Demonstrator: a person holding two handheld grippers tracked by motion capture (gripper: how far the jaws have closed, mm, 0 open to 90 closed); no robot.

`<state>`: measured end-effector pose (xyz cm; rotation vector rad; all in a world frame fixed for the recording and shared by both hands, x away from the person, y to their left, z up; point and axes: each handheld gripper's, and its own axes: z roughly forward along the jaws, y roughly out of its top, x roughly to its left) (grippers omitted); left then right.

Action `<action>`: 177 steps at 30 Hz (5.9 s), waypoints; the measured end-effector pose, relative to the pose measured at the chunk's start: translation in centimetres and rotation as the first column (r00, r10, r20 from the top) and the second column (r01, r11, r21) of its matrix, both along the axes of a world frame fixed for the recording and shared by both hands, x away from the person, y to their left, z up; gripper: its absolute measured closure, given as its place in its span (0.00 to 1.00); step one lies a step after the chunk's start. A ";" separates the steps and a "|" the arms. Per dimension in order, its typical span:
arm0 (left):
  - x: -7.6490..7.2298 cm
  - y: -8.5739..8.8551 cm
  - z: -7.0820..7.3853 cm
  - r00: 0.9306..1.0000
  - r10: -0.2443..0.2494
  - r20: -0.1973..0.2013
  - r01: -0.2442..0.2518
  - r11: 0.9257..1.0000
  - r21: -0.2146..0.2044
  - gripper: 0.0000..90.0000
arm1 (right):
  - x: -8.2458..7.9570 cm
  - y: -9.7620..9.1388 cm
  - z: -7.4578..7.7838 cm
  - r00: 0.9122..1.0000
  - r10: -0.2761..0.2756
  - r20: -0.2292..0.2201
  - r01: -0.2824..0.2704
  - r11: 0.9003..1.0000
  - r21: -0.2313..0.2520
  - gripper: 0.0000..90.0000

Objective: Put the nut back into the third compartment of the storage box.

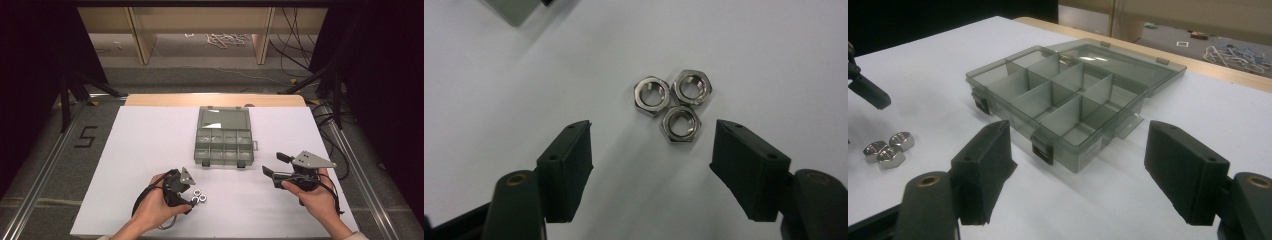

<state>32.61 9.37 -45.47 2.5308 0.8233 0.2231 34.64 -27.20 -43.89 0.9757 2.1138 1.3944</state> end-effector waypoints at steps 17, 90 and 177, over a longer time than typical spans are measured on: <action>0.9 -2.0 -0.7 0.991 0.054 -0.121 -0.046 0.996 0.072 0.45 | 0.1 0.2 -0.1 1.000 0.007 0.006 -0.007 1.000 0.003 0.31; 0.8 -2.2 0.4 0.987 0.121 -0.108 -0.113 0.991 0.078 0.78 | -0.1 0.2 0.0 1.000 0.012 -0.012 -0.012 1.000 -0.013 0.32; 6.1 -6.3 5.8 0.944 0.237 0.231 -0.163 0.940 -0.299 0.78 | -2.1 0.7 0.5 0.998 0.023 0.057 -0.026 0.999 0.047 0.30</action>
